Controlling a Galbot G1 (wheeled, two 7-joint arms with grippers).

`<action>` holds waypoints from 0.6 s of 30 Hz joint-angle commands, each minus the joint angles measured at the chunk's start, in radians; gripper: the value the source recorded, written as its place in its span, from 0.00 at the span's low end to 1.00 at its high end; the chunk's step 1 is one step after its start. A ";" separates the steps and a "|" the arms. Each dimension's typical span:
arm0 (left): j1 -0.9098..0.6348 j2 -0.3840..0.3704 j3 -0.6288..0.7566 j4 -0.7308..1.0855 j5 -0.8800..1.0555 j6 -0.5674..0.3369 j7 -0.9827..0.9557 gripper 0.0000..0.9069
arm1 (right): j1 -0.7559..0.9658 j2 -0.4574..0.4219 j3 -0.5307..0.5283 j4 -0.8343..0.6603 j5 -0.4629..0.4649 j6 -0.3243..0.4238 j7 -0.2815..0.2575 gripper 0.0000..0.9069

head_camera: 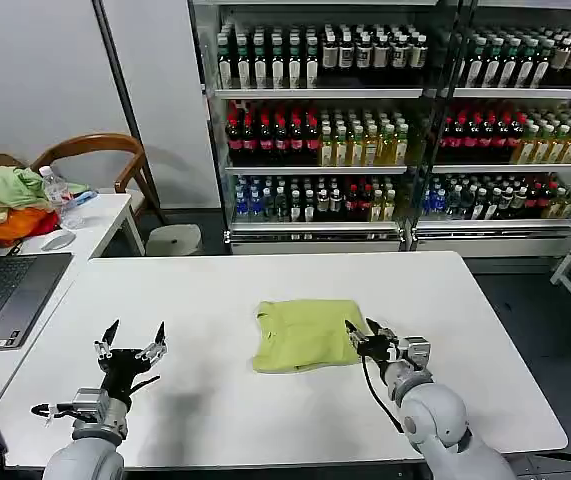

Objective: Fold and organize the clothes.

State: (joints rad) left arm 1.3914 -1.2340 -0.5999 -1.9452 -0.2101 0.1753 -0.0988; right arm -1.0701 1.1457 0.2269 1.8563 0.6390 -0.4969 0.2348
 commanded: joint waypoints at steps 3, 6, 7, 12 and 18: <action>0.003 0.006 -0.010 -0.013 -0.001 -0.002 0.001 1.00 | -0.036 -0.035 0.051 0.087 -0.147 0.086 -0.014 1.00; 0.003 0.006 -0.006 -0.020 0.003 -0.008 0.009 1.00 | -0.032 -0.041 0.059 0.111 -0.256 0.120 -0.002 1.00; 0.003 0.008 -0.003 -0.020 0.015 -0.016 0.012 1.00 | -0.030 -0.043 0.062 0.114 -0.267 0.114 -0.005 1.00; -0.029 0.026 -0.021 -0.002 0.036 -0.055 0.065 1.00 | -0.002 -0.062 0.097 0.080 -0.361 0.174 -0.048 1.00; -0.063 0.044 0.000 -0.014 0.088 -0.049 0.115 1.00 | 0.005 -0.066 0.117 0.030 -0.384 0.280 -0.070 1.00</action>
State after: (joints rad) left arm 1.3633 -1.2028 -0.6086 -1.9545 -0.1827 0.1406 -0.0495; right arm -1.0773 1.0917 0.3003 1.9219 0.3966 -0.3764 0.1979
